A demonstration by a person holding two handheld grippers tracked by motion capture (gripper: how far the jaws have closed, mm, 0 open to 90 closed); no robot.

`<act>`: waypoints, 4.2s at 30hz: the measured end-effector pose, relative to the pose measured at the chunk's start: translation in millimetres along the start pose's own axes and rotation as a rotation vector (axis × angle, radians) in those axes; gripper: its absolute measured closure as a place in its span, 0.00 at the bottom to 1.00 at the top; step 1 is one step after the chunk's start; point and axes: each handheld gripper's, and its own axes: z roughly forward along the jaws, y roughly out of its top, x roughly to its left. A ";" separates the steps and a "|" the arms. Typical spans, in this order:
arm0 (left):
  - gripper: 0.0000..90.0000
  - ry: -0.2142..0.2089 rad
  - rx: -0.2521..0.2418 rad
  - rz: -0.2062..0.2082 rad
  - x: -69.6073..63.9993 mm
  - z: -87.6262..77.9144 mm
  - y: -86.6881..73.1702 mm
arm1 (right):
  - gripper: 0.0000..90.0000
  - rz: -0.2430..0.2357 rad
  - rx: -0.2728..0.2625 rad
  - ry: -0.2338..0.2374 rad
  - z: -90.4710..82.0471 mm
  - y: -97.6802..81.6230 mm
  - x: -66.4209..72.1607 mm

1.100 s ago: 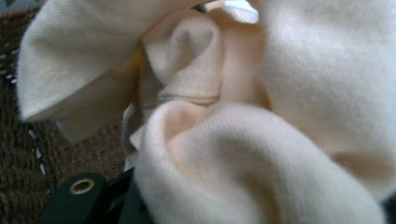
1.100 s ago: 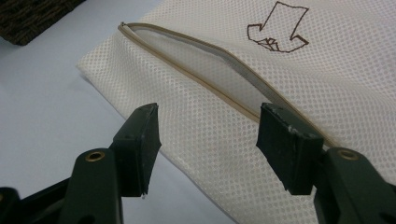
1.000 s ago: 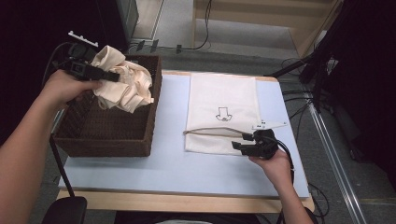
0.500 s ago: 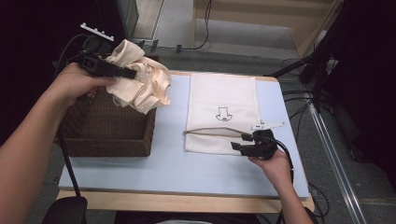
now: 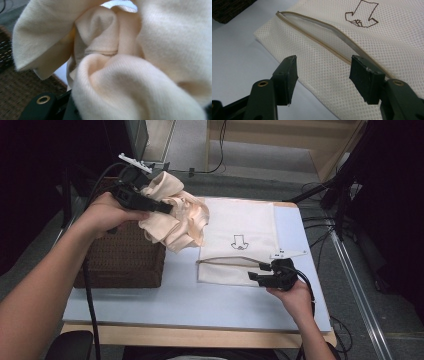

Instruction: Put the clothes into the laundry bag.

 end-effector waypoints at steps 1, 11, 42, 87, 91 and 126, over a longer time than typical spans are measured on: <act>0.75 -0.008 -0.002 0.001 -3.5 2.5 0.4 | 0.45 0.000 0.000 0.000 -0.1 0.0 -0.1; 0.74 -0.093 0.007 0.036 -32.0 32.5 -6.4 | 0.45 0.006 0.001 -0.003 -0.5 -0.1 -0.5; 0.74 -0.168 0.037 0.110 -93.6 79.7 -33.6 | 0.45 0.018 -0.009 -0.015 -4.4 -0.5 -4.8; 0.71 -0.146 0.066 0.043 -130.3 190.5 -100.1 | 0.47 0.035 -0.039 -0.046 -11.0 -2.5 -16.6; 0.70 -0.150 0.052 0.029 -127.6 197.9 -104.0 | 0.48 0.037 -0.038 -0.044 -10.0 -2.1 -16.7; 0.36 -0.133 -0.002 0.004 -116.8 190.5 -110.7 | 0.89 -0.045 0.170 -0.085 70.0 39.4 -17.6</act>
